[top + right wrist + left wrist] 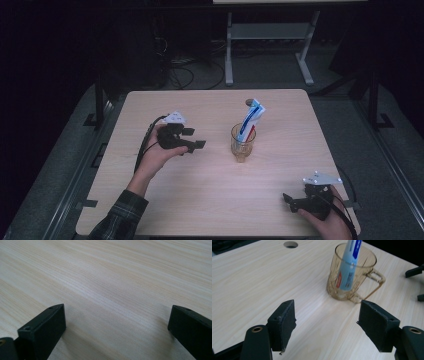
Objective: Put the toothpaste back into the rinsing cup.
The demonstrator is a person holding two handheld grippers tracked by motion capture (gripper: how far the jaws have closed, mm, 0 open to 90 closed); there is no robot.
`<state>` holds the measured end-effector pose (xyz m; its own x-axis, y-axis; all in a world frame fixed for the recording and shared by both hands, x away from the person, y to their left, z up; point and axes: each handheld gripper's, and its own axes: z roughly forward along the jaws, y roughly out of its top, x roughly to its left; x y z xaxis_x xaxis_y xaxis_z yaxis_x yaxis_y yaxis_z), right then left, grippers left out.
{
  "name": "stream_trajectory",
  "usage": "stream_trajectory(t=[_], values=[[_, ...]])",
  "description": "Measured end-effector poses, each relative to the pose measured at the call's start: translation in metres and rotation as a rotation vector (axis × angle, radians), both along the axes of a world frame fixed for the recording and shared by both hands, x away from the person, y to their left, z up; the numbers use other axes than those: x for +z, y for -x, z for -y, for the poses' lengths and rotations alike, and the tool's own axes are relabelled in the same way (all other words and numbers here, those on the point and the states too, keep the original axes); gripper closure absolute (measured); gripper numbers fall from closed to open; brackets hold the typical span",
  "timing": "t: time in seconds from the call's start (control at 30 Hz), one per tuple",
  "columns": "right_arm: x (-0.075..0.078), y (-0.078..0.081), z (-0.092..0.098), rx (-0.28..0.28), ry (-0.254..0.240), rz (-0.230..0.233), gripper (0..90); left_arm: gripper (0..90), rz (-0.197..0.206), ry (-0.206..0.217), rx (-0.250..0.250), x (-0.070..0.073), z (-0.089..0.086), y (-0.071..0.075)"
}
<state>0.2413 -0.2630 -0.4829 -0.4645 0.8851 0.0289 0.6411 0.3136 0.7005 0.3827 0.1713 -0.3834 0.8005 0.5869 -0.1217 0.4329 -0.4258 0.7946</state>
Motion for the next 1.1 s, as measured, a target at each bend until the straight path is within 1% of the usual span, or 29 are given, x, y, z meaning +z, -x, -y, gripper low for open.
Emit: stream_trajectory(t=[0.33, 0.4, 0.43, 0.53, 0.63, 0.7, 0.8, 0.97, 1.1], values=[[0.000, 0.000, 0.000, 0.000, 0.000, 0.000, 0.9, 27.8, -0.031, -0.014, 0.036, -0.013, -0.026, 0.023], [0.000, 0.000, 0.000, 0.000, 0.001, 0.001, 0.9, 27.6, -0.035, -0.020, 0.040, -0.016, -0.030, 0.029], [0.000, 0.000, 0.000, 0.000, 0.001, 0.001, 0.9, 27.6, -0.029, -0.028, 0.041, -0.018, -0.032, 0.032], [0.000, 0.000, 0.000, 0.000, 0.001, 0.001, 0.9, 27.5, -0.035, -0.030, 0.049, -0.023, -0.038, 0.041], [0.000, 0.000, 0.000, -0.001, 0.001, 0.001, 0.9, 27.5, -0.032, -0.050, 0.055, -0.028, -0.044, 0.048], [0.000, 0.000, 0.000, 0.000, 0.001, 0.001, 0.9, 27.4, -0.036, -0.055, 0.062, -0.030, -0.047, 0.053], [0.000, 0.000, 0.000, 0.000, 0.001, 0.001, 0.9, 27.5, -0.028, -0.076, 0.068, -0.034, -0.051, 0.059], [0.000, 0.000, 0.000, 0.000, 0.001, 0.001, 0.9, 27.5, -0.037, -0.092, 0.069, -0.042, -0.058, 0.071], [0.000, 0.000, 0.000, 0.000, 0.001, 0.001, 0.9, 27.5, -0.039, -0.117, 0.076, -0.050, -0.065, 0.081]])
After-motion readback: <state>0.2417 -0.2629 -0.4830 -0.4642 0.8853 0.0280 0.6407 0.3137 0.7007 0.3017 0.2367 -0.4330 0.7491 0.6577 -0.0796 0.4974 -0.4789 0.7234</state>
